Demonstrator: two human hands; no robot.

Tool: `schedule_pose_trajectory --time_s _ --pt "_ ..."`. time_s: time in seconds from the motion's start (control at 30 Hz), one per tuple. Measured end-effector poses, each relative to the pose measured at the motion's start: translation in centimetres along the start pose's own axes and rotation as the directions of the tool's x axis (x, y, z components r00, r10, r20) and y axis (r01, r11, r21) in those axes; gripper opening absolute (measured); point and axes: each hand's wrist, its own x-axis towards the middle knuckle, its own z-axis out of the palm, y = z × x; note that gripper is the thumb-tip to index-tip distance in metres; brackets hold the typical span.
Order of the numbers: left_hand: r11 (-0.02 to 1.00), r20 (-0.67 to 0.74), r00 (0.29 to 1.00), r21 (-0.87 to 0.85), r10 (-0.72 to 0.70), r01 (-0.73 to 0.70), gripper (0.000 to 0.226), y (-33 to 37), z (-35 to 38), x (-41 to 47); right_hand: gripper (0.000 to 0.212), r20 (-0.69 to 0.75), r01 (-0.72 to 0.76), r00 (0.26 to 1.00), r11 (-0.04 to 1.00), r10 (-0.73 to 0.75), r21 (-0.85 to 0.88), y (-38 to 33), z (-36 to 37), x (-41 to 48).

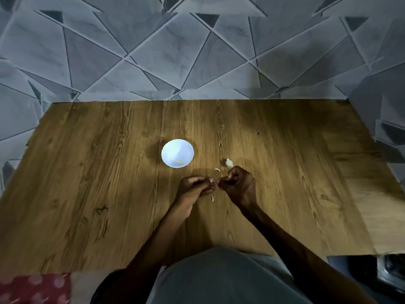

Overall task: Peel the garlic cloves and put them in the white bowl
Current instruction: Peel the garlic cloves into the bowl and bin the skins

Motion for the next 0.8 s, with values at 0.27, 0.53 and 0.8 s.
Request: schedule_pose_trajectory --time_s 0.27,0.53,0.8 --pt "0.992 0.047 0.997 0.103 0.067 -0.071 0.024 -0.1 0.0 -0.1 0.028 0.163 -0.294 0.953 0.909 0.255 0.294 -0.8 -1.1 0.0" --pt "0.992 0.027 0.999 0.119 0.04 -0.043 0.023 0.4 0.1 0.1 0.029 0.242 -0.411 0.909 0.819 0.338 0.4 -1.3 -1.4 0.2" --pt "0.994 0.007 0.994 -0.03 -0.108 0.109 0.017 1.1 -0.1 -0.1 0.03 0.287 -0.447 0.892 0.77 0.348 0.455 -1.6 -1.6 0.2"
